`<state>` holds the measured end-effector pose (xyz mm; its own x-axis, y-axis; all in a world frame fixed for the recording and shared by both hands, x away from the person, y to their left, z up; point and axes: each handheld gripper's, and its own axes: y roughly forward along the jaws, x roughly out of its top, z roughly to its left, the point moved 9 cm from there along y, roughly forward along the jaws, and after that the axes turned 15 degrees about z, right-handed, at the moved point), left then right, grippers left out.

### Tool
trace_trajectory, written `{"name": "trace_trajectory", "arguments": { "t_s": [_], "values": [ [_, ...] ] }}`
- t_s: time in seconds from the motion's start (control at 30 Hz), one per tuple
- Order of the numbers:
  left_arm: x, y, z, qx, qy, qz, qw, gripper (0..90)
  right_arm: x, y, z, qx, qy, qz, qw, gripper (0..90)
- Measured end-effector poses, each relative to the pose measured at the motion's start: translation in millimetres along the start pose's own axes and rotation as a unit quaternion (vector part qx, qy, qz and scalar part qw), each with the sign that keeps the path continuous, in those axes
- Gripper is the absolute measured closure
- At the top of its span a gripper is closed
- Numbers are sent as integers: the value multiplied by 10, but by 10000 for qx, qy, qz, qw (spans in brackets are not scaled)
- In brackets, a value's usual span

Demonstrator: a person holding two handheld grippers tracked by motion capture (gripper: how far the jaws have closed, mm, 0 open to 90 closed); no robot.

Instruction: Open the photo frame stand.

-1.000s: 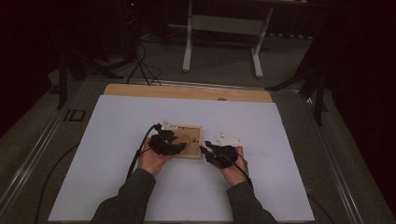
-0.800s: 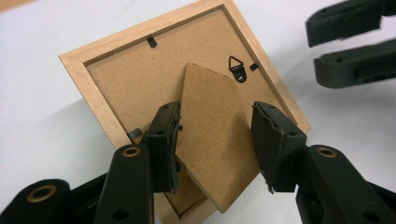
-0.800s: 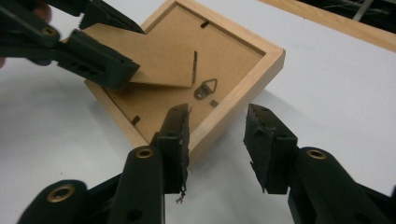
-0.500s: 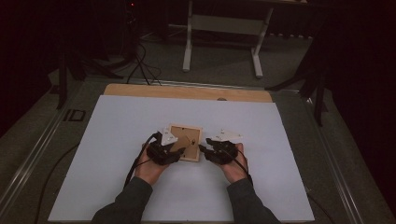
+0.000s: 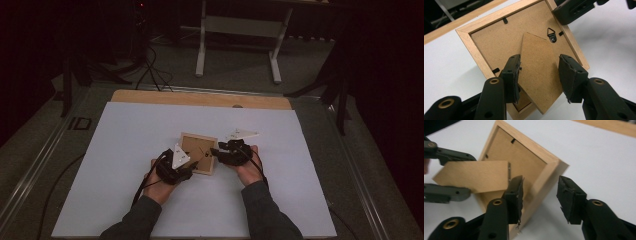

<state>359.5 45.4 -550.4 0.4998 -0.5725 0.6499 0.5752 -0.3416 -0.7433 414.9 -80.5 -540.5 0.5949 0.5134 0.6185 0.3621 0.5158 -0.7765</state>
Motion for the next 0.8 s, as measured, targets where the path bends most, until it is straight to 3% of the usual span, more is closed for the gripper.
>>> {"name": "trace_trajectory", "arguments": {
  "t_s": [0.13, 0.27, 0.47, 0.63, 0.73, 0.8],
  "values": [
    [-29, -5, -7, 34, 66, -100, 9999, 540, 17, 53, -5, 160, 3, 36, 9999, 476],
    [-48, -23, -20, 112, 263, -159, 9995, 540, 52, 53, -16, 388, 49, -53, 9992, 443],
    [-83, -23, -18, 37, 319, -177, 9993, 540, 71, 56, -6, 613, 61, -77, 9981, 491],
    [-102, -23, -2, -338, 108, -59, 9994, 544, 70, 33, -2, 706, 41, -125, 9974, 513],
    [-111, -27, 4, -723, -128, 5, 9973, 530, 76, 14, 14, 682, -28, -141, 9976, 521],
    [-121, -21, 16, -1026, -339, 72, 9941, 518, 78, 6, 24, 669, -47, -149, 9976, 524]
  ]
}}
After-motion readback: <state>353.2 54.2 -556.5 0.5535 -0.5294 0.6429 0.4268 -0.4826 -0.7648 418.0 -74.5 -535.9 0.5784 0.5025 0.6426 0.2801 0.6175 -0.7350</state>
